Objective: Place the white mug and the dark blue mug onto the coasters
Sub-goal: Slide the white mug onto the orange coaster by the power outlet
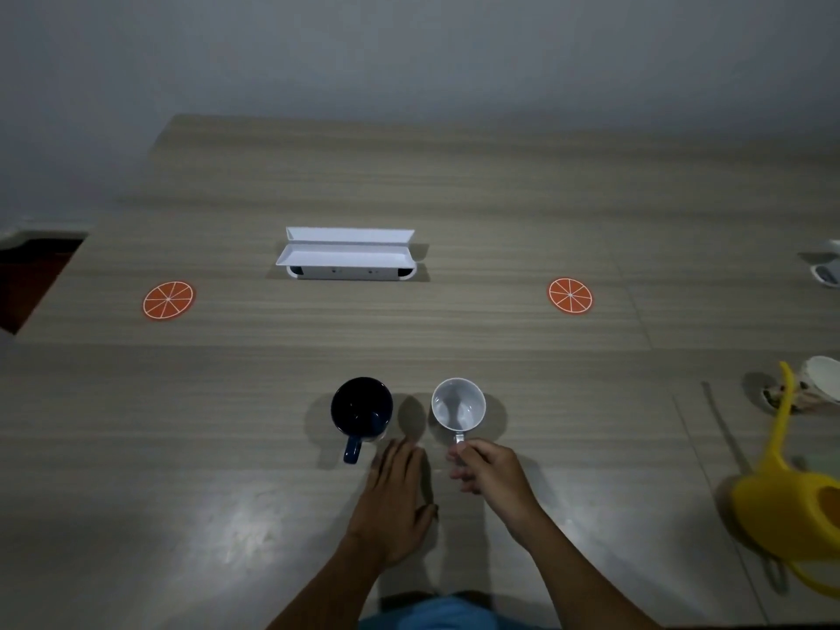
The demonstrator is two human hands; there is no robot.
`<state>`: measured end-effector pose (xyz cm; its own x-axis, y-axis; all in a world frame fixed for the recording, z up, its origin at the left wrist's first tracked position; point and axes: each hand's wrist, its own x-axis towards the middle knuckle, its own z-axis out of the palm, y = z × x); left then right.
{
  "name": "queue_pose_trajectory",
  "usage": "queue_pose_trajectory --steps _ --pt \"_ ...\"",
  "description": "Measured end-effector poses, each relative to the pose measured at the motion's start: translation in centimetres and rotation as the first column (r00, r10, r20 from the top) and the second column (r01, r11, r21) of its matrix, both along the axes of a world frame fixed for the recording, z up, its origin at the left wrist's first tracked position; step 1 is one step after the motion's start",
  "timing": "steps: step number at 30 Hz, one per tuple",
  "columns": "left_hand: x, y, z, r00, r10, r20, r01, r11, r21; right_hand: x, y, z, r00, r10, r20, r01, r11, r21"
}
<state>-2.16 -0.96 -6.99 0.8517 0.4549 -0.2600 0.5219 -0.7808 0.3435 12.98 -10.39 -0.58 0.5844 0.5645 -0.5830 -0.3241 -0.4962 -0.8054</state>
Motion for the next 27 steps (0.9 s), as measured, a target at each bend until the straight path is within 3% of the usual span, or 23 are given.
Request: queue_pose_trajectory --steps 12,27 --pt "3.4 -0.1 0.3 0.999 -0.037 -0.017 0.037 0.999 -0.012 3.2 -1.5 1.0 0.981 -0.194 0.001 0.192 0.972 0.133" --pt "18.0 5.0 0.0 0.999 -0.031 0.039 0.031 1.0 0.004 14.0 -1.6 0.3 0.929 -0.325 0.177 0.303 0.943 0.139"
